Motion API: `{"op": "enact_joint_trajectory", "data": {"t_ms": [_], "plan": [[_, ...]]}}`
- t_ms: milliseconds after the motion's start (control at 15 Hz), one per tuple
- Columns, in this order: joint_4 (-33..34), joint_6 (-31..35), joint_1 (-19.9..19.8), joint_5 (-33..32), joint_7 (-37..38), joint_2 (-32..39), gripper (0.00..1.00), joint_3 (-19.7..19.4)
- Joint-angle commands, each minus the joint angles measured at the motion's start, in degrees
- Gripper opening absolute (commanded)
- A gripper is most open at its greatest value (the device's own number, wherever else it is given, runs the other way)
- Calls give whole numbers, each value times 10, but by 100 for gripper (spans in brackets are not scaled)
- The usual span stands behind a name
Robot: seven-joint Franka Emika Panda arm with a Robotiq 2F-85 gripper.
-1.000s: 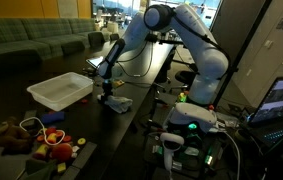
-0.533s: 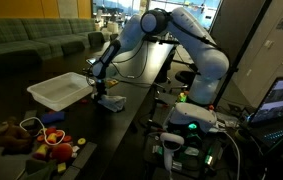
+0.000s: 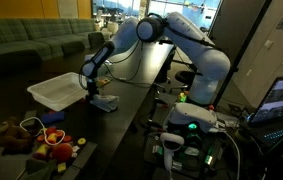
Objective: Use the towel to push all the objects to the left
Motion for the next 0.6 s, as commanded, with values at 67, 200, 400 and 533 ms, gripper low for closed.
{"op": "enact_joint_trajectory", "data": {"t_ms": [67,200,400,533], "plan": [[104,-56,21,-16,31,52,3,-17],[120,-69,28,-17,30,61,3,-12],[127,-87,39,-15,20,62,3,0],[114,-87,54,-17,18,53,3,6]]}}
